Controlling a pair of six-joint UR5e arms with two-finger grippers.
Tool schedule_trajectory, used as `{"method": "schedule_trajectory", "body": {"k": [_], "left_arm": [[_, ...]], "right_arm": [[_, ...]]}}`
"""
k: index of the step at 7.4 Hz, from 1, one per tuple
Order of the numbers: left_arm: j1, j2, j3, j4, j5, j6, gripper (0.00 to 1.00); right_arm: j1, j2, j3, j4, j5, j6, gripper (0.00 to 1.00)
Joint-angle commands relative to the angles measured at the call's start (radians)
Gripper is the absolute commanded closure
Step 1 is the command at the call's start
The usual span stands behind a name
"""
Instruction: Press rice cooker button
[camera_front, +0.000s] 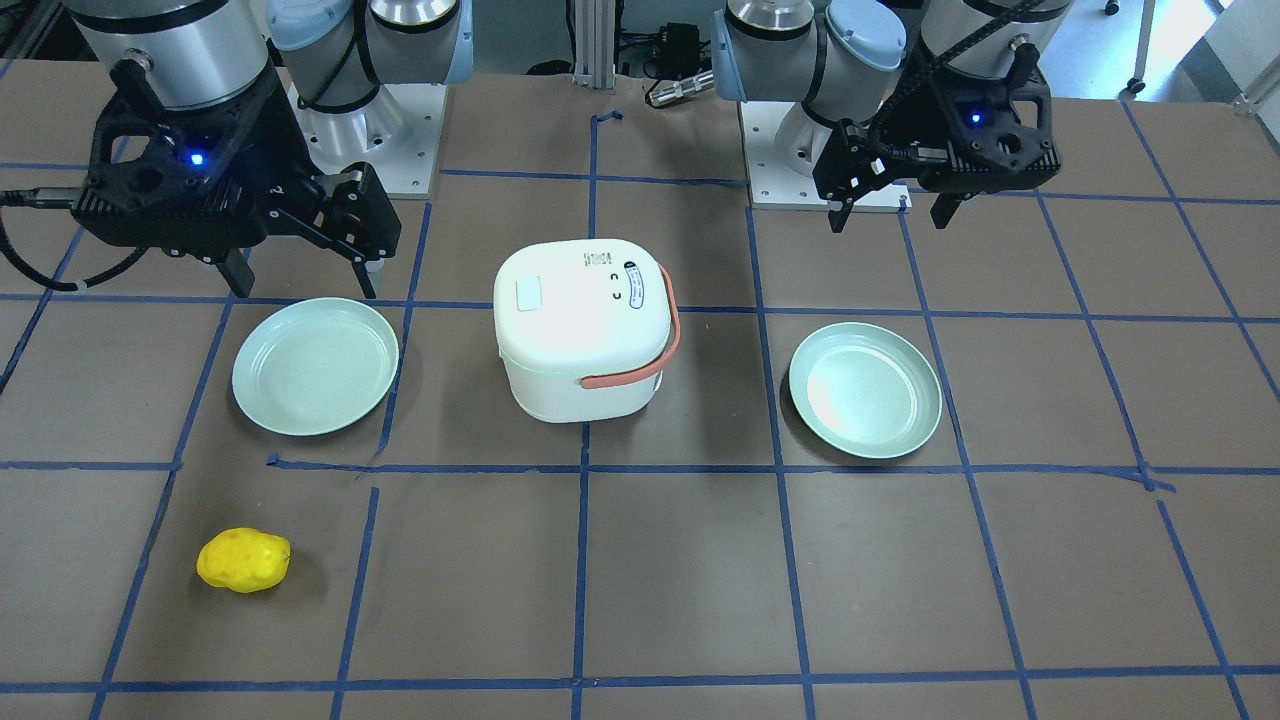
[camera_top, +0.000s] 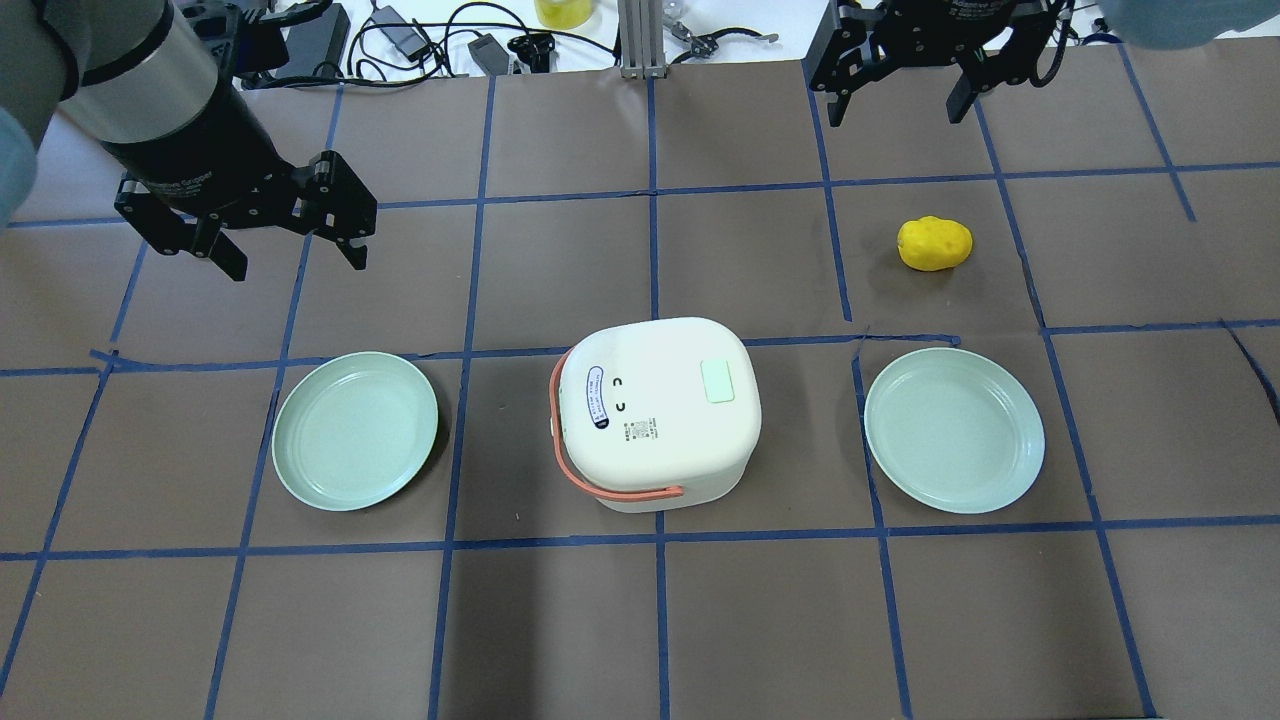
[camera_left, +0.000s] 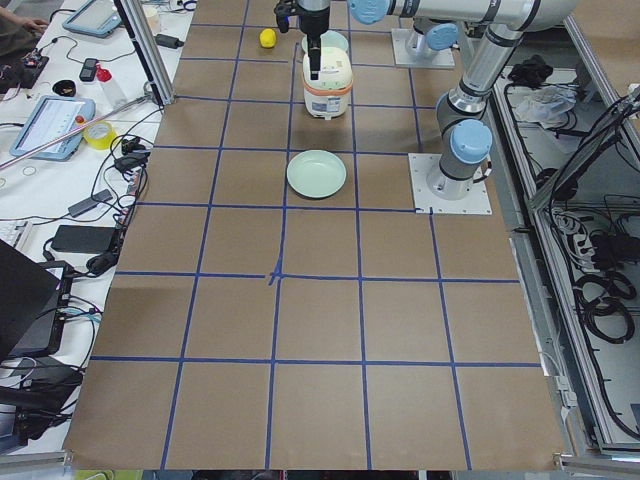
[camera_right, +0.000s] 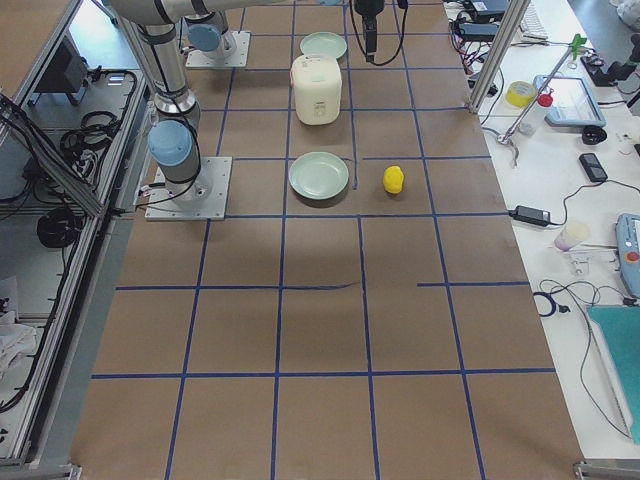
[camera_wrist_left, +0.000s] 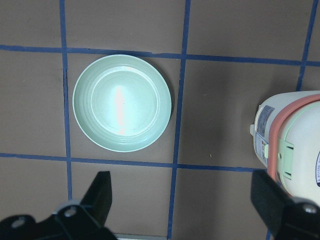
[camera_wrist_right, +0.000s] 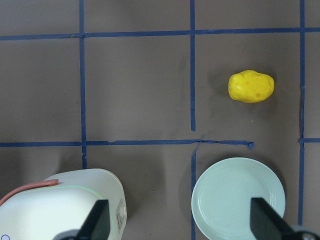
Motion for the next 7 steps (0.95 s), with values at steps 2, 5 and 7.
{"method": "schedule_trajectory", "body": {"k": [2, 5, 7], "left_arm": [[0.0, 0.0, 0.0, 0.0, 0.0, 0.001, 0.0], [0.0, 0.0, 0.0, 0.0, 0.0, 0.001, 0.0], [0.0, 0.0, 0.0, 0.0, 0.0, 0.001, 0.0]], "right_arm": [[0.0, 0.0, 0.0, 0.0, -0.001, 0.0, 0.0], [0.002, 0.001, 0.003, 0.002, 0.008, 0.001, 0.28], [0.02, -0.002, 0.024, 0.011, 0.02, 0.003, 0.88]]}}
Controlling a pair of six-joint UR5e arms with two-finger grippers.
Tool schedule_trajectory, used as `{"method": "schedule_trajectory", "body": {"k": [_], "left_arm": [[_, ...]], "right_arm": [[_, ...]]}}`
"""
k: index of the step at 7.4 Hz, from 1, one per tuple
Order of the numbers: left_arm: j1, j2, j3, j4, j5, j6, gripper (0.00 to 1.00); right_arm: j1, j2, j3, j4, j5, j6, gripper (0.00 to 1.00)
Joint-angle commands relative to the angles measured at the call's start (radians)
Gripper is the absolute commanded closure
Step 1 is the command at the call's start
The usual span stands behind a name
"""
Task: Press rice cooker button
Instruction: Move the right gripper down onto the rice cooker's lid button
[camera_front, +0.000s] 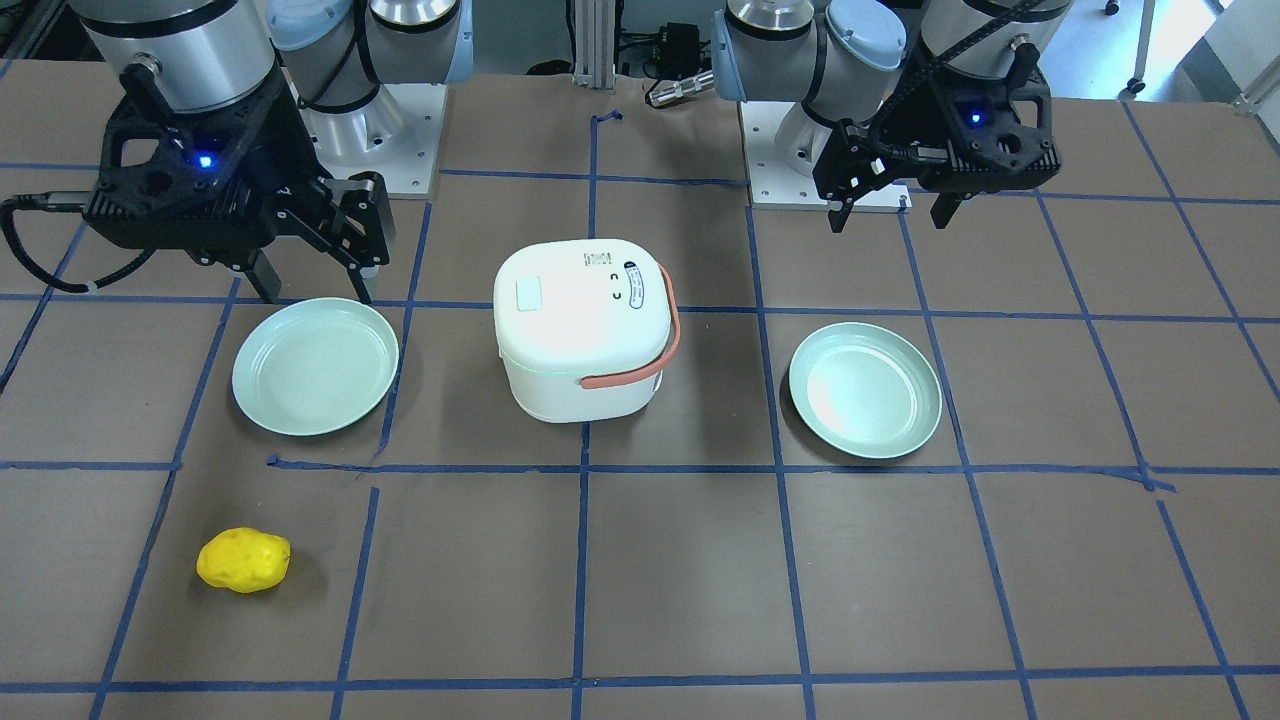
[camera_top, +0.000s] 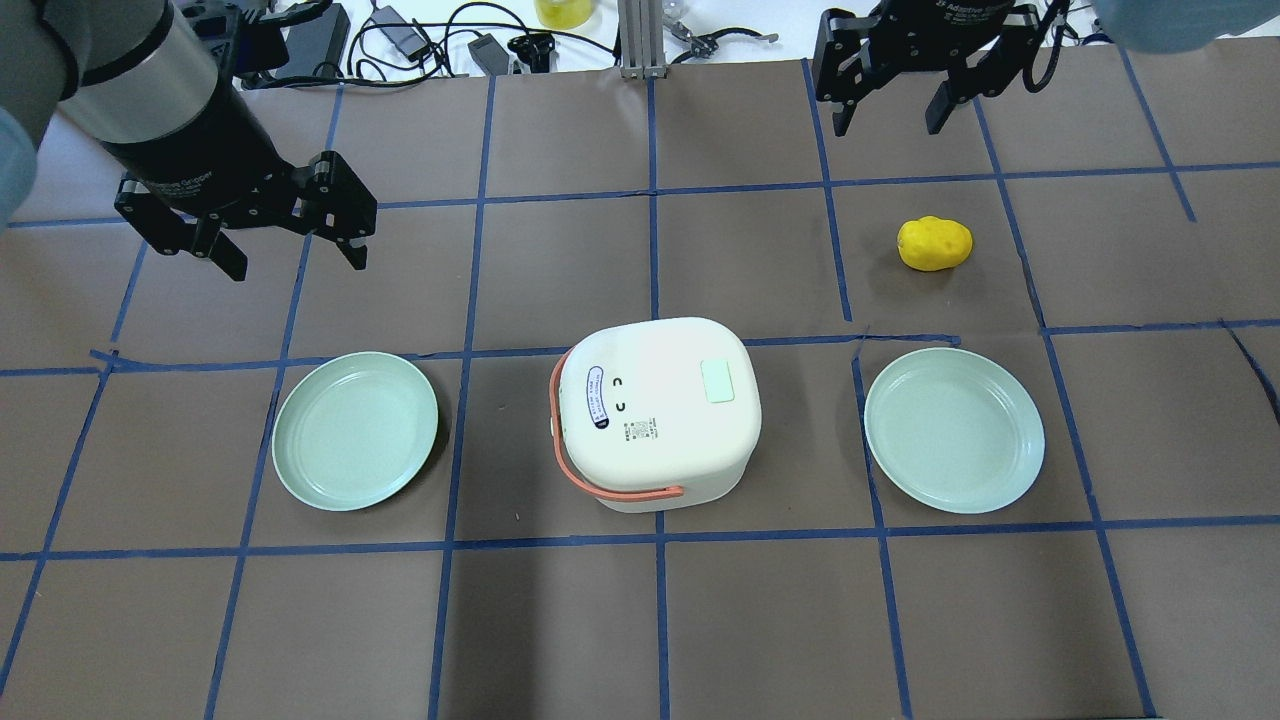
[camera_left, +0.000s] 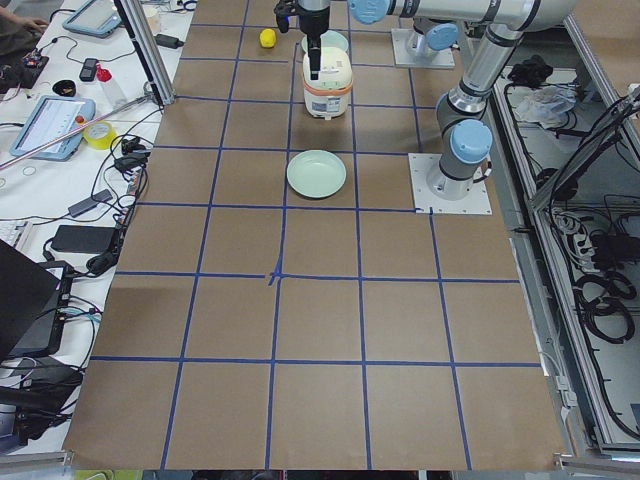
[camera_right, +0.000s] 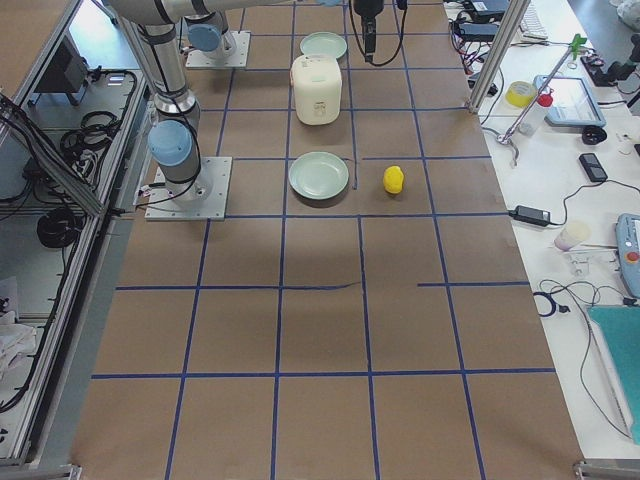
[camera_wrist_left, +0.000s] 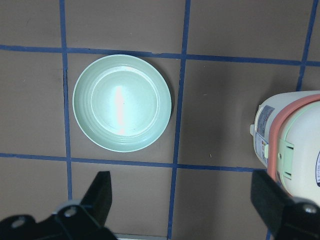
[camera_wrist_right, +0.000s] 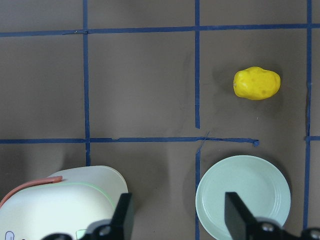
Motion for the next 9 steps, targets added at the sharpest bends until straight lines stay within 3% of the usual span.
{"method": "schedule_trajectory", "body": {"k": [1, 4, 9], "left_arm": [[0.0, 0.0, 0.0, 0.0, 0.0, 0.0, 0.0], [0.0, 0.0, 0.0, 0.0, 0.0, 0.0, 0.0], [0.0, 0.0, 0.0, 0.0, 0.0, 0.0, 0.0]], "right_arm": [[0.044, -0.001, 0.032, 0.018, 0.049, 0.011, 1.0], [0.139, 0.01, 0.165, 0.0, 0.044, 0.036, 1.0], [0.268, 0.002, 0.333, -0.127, 0.033, 0.143, 1.0]]}}
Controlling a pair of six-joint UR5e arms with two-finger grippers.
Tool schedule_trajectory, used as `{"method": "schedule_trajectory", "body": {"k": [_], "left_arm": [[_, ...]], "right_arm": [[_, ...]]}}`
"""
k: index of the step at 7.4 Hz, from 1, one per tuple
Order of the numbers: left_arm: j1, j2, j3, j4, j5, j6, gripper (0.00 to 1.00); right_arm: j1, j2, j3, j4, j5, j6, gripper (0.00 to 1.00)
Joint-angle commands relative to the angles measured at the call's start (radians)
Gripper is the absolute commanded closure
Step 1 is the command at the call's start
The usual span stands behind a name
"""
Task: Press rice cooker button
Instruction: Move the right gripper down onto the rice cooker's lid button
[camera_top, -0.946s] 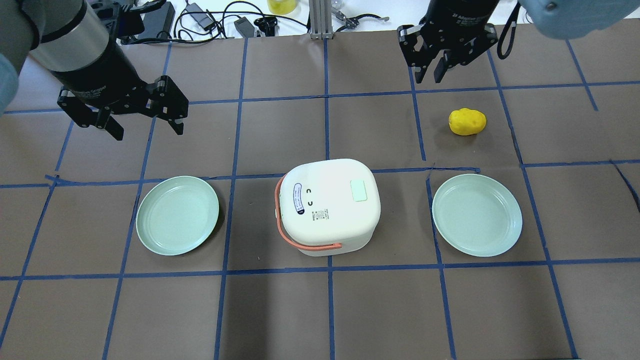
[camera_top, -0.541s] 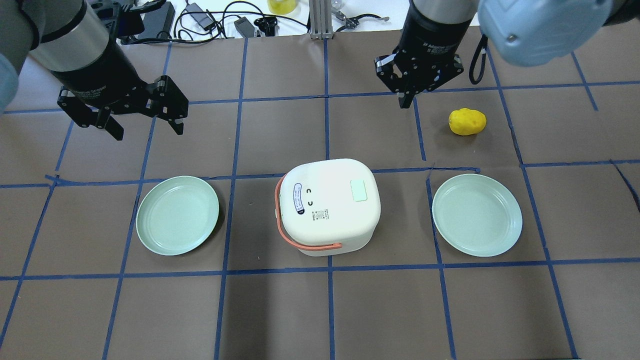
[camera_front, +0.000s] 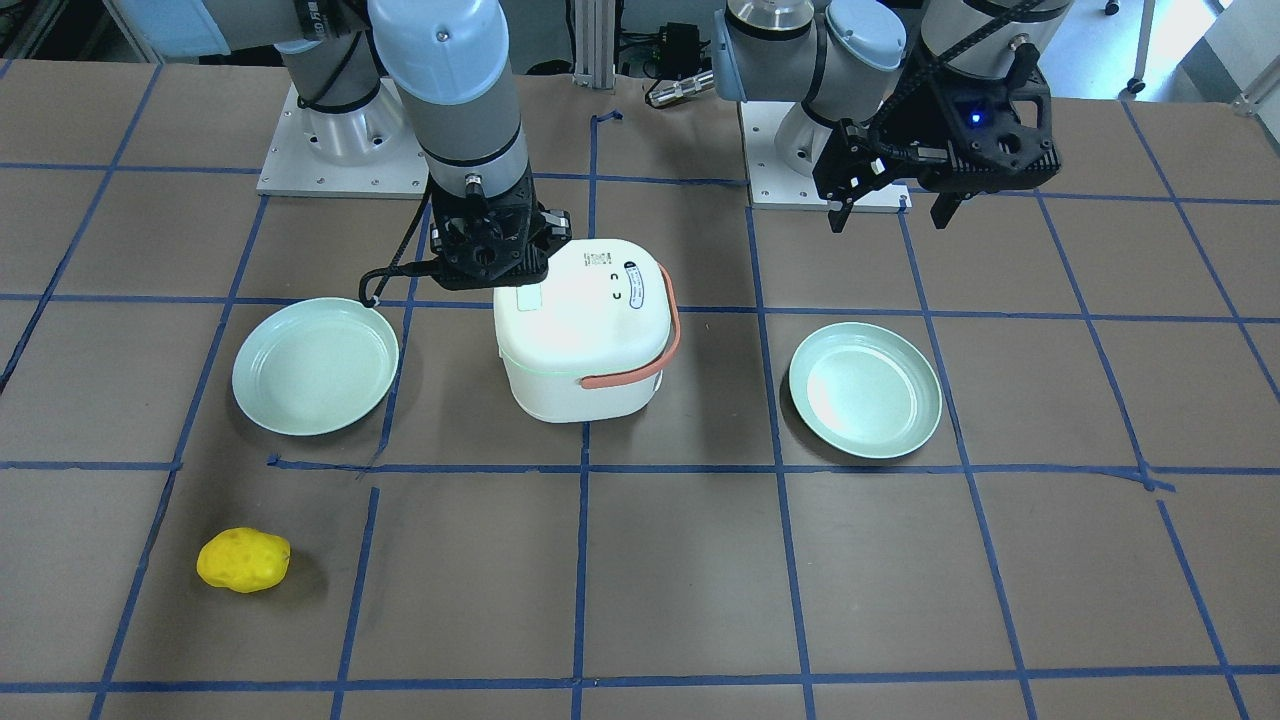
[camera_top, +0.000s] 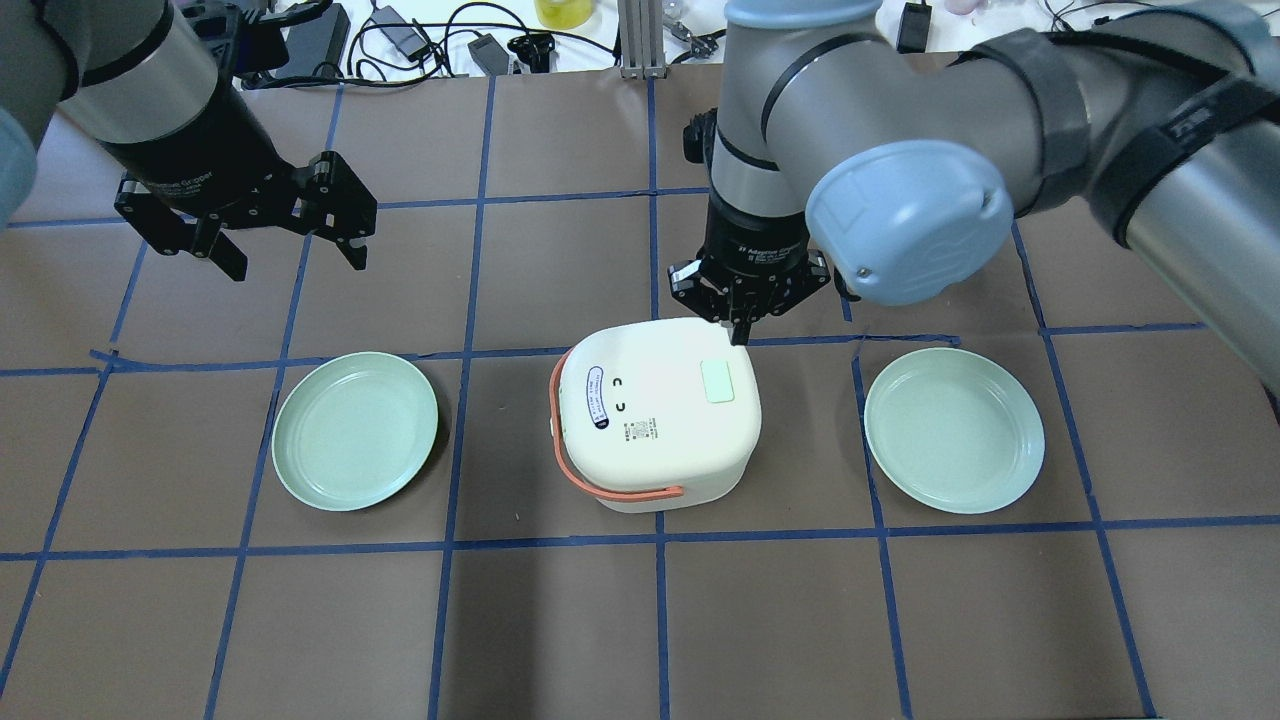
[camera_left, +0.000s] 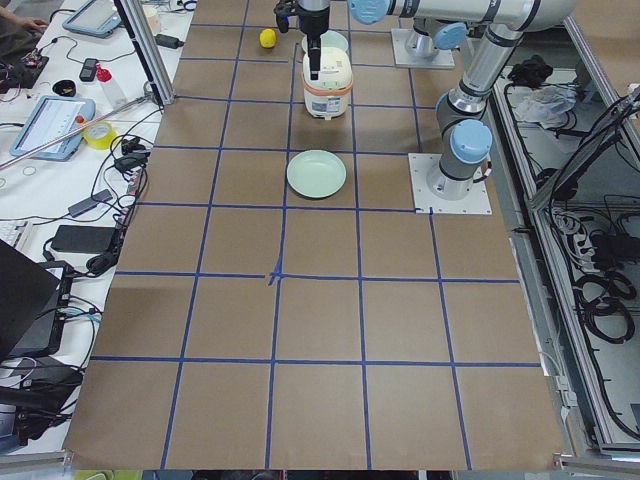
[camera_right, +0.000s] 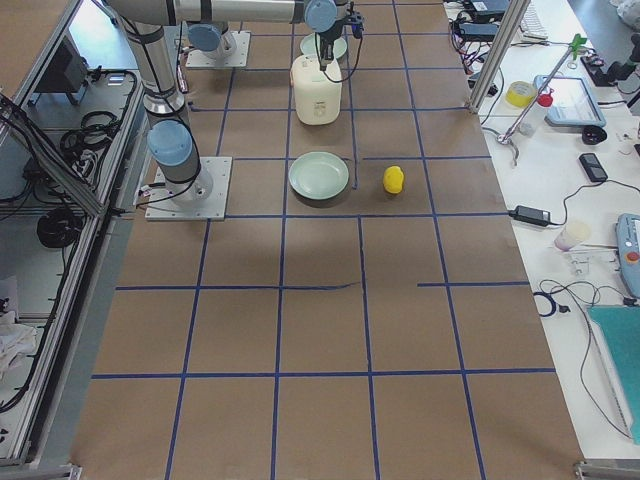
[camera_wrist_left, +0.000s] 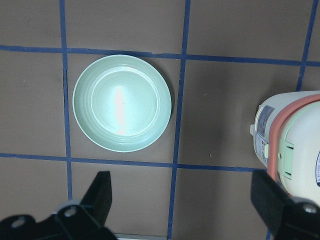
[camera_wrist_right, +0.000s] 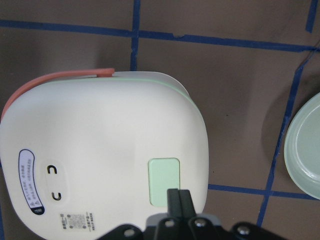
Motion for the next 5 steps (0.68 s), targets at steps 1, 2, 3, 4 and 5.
{"method": "schedule_trajectory", "body": {"k": [1, 2, 3, 4, 5], "left_arm": [[0.0, 0.0, 0.0, 0.0, 0.0, 0.001, 0.0], [0.0, 0.0, 0.0, 0.0, 0.0, -0.001, 0.0], [0.0, 0.0, 0.0, 0.0, 0.0, 0.001, 0.0], [0.0, 0.0, 0.0, 0.0, 0.0, 0.001, 0.0], [0.0, 0.0, 0.0, 0.0, 0.0, 0.001, 0.0]], "right_arm": [[0.026, -0.004, 0.046, -0.048, -0.003, 0.028, 1.0], [0.027, -0.005, 0.069, -0.067, -0.004, 0.027, 1.0], [0.027, -0.005, 0.089, -0.099, -0.004, 0.027, 1.0], [0.027, -0.004, 0.098, -0.113, -0.004, 0.025, 1.0], [0.027, -0.002, 0.098, -0.114, -0.004, 0.025, 1.0]]}}
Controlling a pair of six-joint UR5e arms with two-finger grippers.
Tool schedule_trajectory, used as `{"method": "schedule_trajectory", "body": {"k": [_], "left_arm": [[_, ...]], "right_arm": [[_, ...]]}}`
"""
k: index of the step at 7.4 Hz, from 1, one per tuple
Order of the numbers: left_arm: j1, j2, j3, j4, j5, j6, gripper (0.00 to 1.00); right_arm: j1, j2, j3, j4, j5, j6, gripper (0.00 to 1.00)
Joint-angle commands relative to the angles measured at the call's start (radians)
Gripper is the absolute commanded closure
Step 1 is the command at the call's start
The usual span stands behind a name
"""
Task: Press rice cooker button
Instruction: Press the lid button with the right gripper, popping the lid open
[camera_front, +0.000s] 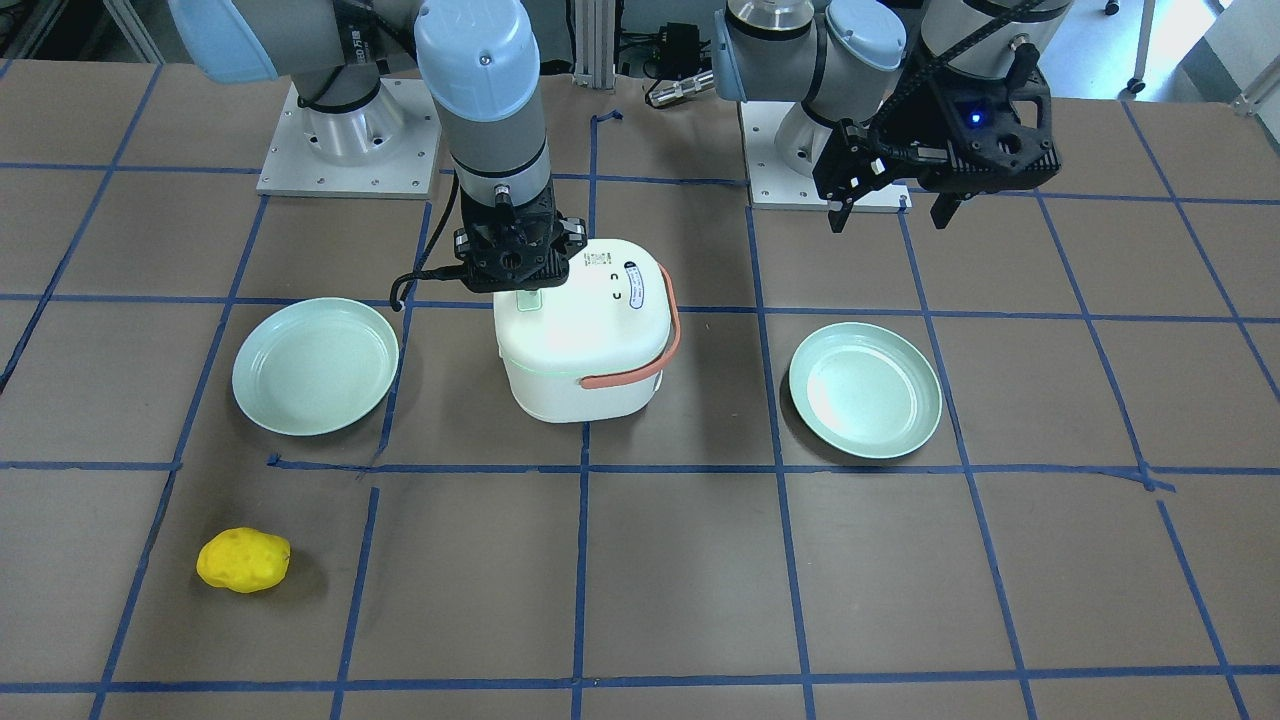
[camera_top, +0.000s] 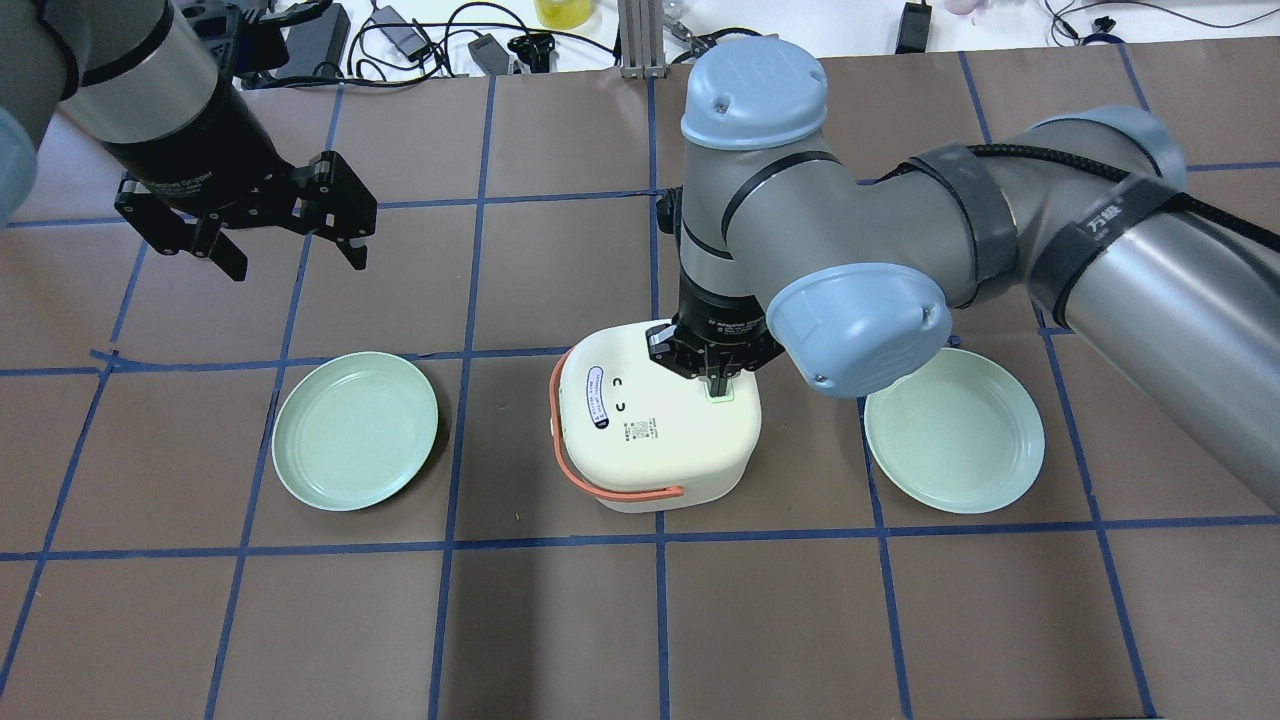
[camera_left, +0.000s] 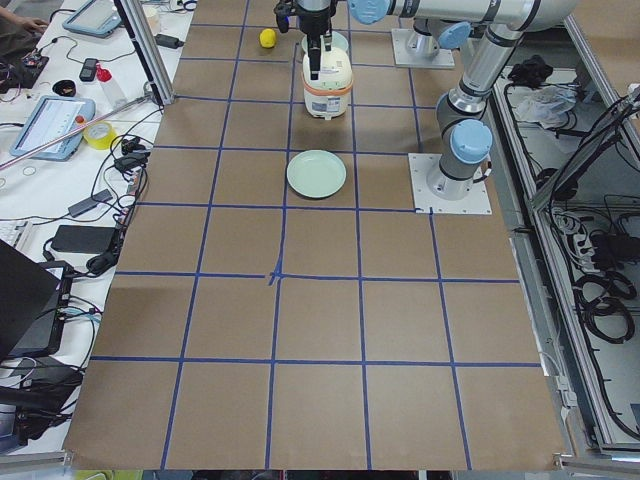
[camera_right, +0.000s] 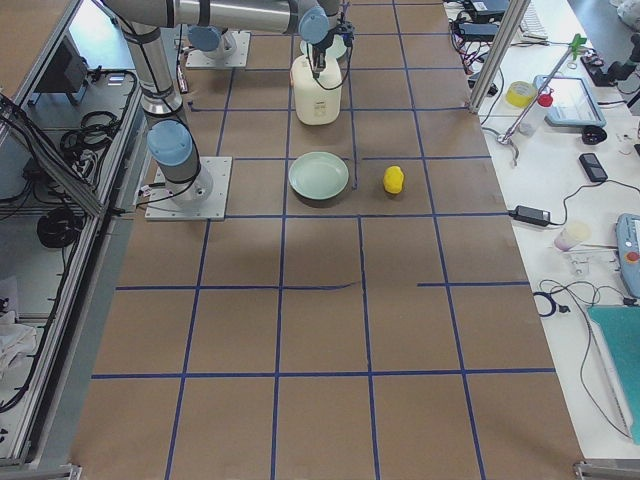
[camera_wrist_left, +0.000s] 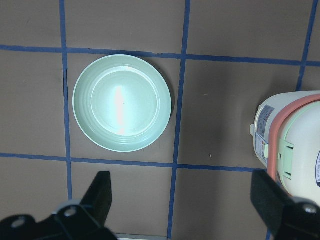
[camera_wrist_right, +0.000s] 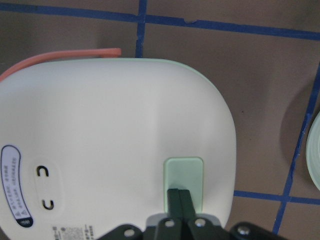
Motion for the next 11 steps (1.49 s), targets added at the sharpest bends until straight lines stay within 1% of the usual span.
{"method": "schedule_trajectory", "body": {"k": [1, 3, 4, 5, 6, 8, 9, 10, 11], "left_arm": [[0.0, 0.0, 0.0, 0.0, 0.0, 0.0, 0.0], [0.0, 0.0, 0.0, 0.0, 0.0, 0.0, 0.0], [0.0, 0.0, 0.0, 0.0, 0.0, 0.0, 0.0], [0.0, 0.0, 0.0, 0.0, 0.0, 0.0, 0.0], [0.0, 0.0, 0.0, 0.0, 0.0, 0.0, 0.0], [0.0, 0.0, 0.0, 0.0, 0.0, 0.0, 0.0], [0.0, 0.0, 0.0, 0.0, 0.0, 0.0, 0.0], [0.0, 0.0, 0.0, 0.0, 0.0, 0.0, 0.0], [0.0, 0.0, 0.0, 0.0, 0.0, -0.001, 0.0]], "right_arm": [[-0.001, 0.005, 0.005, -0.014, 0.0, -0.002, 1.0], [-0.001, 0.009, 0.001, -0.035, -0.003, 0.0, 1.0], [-0.001, -0.003, -0.013, -0.031, -0.021, 0.001, 0.17], [-0.001, -0.024, -0.036, -0.015, -0.072, -0.005, 0.0], [-0.006, -0.04, -0.064, 0.029, -0.08, -0.005, 0.0], [-0.027, -0.061, -0.146, 0.109, -0.153, -0.017, 0.0], [-0.067, -0.061, -0.177, 0.121, -0.154, -0.075, 0.0], [-0.143, -0.063, -0.209, 0.123, -0.141, -0.145, 0.0], [-0.206, -0.064, -0.246, 0.123, -0.12, -0.167, 0.0]]}}
